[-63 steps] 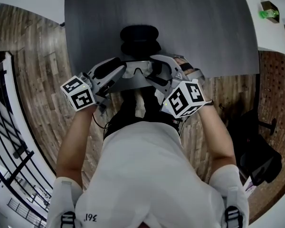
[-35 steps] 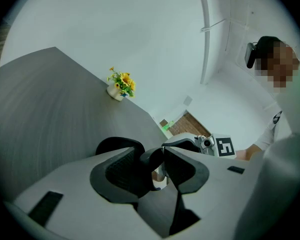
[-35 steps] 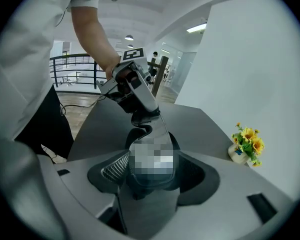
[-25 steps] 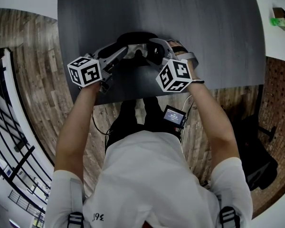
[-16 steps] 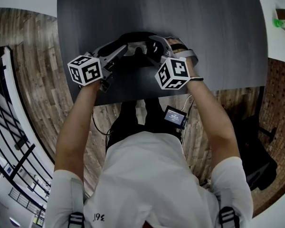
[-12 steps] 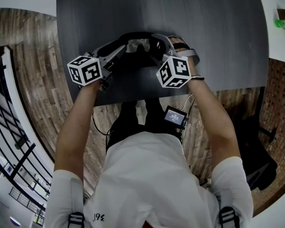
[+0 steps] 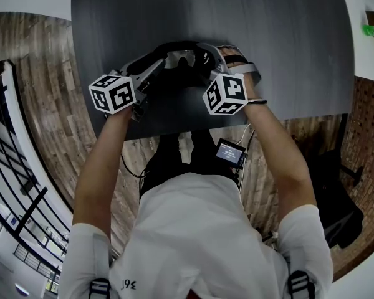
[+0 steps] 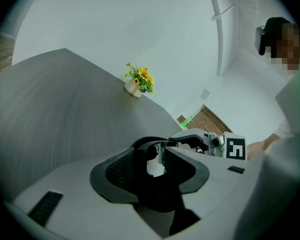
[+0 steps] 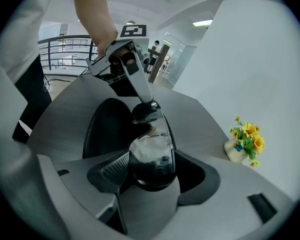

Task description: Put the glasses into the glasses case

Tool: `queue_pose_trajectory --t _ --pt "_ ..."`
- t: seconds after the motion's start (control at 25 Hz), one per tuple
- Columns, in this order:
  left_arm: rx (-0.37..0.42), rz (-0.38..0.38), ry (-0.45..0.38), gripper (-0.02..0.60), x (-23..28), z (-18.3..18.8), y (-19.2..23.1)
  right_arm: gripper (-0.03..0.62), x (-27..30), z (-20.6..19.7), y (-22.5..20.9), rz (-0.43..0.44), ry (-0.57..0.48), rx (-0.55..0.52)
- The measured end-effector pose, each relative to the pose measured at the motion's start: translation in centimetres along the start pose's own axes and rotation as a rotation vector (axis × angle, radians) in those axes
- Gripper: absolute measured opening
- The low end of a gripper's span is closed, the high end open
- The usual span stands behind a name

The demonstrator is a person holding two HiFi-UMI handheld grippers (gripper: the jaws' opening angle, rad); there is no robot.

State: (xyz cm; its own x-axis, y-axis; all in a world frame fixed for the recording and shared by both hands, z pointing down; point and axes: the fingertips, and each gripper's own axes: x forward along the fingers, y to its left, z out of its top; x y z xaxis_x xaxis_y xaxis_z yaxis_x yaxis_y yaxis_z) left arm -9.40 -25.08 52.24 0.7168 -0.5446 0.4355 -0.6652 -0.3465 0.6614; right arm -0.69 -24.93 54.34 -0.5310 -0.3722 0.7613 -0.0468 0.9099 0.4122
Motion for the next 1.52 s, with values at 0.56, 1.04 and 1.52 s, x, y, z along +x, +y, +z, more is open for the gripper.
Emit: queue_pose_trajectory --t 0.56,1.04,1.52 --pt "-0.023 0.055 0.021 0.183 -0.13 -0.17 0.49 0.288 0.13 -0.07 -0.11 0.001 0.014 0.030" --pt "-0.041 0.052 0.015 0.183 -0.15 -0.09 0.37 0.290 0.20 -0.12 -0.44 0.006 0.021 0.066" --pt "-0.049 0.039 -0.001 0.183 0.18 0.71 -0.03 0.295 0.44 -0.10 -0.60 0.047 0.032 0.147"
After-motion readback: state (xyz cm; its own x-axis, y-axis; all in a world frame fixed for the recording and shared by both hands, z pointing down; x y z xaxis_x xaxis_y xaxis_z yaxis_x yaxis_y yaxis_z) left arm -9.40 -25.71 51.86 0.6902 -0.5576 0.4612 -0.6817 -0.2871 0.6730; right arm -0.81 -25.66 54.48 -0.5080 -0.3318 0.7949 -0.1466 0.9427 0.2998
